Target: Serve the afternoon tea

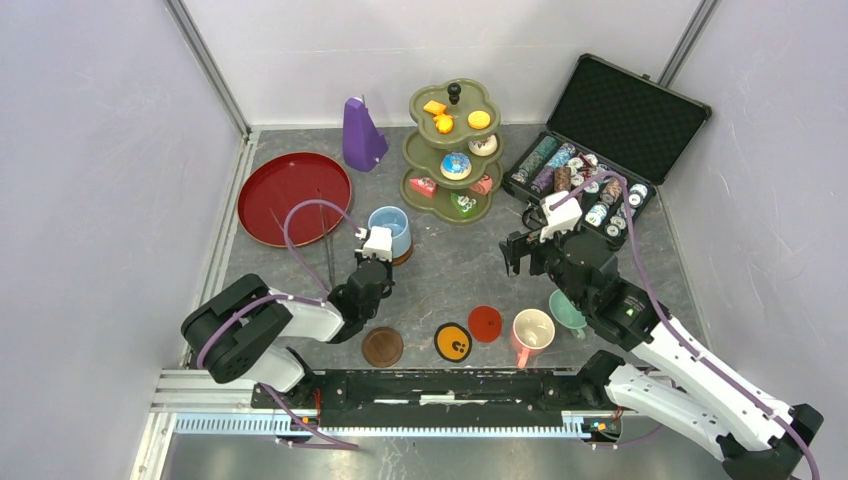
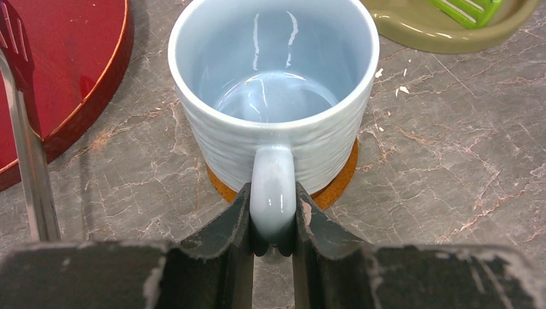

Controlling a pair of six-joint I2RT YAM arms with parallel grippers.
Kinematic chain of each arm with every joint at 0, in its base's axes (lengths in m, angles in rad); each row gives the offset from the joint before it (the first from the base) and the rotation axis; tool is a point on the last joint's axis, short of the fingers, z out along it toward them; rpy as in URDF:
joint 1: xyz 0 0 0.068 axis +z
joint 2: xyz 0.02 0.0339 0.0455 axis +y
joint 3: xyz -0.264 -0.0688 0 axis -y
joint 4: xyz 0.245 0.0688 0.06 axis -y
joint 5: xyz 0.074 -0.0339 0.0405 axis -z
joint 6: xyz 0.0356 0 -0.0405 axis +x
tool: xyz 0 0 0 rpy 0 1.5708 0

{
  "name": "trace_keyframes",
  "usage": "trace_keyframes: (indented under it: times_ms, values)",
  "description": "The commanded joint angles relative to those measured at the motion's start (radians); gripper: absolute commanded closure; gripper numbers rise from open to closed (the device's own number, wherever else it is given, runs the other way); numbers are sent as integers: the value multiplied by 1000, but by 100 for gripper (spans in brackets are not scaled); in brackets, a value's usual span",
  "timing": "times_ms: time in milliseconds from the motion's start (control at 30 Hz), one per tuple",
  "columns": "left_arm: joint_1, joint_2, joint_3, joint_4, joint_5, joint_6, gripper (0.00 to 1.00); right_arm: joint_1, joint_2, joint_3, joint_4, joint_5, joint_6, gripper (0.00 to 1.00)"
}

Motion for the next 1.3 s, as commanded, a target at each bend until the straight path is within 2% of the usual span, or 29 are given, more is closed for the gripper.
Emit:
trace_keyframes:
  times_ms: [0, 667, 800, 900, 1067, 1267]
  values:
    - [-1, -14, -5, 196, -33, -24, 98, 0, 11, -12, 41, -5, 20, 2]
    - [-9, -30, -45, 131, -39, -63, 97, -1, 34, -40, 71, -19, 31, 2]
    - [-8, -42, -40, 90, -57, -94, 85, -1, 37, -45, 74, -20, 32, 2]
    - [-9, -55, -24, 42, -53, -119, 66, -1, 40, -45, 75, -19, 28, 2]
    - [-8, -97, -5, -38, -61, -163, 53, -1, 45, -41, 73, -14, 16, 2]
    - [-9, -241, 13, -189, -44, -199, 44, -1, 68, -17, 37, 14, -38, 2]
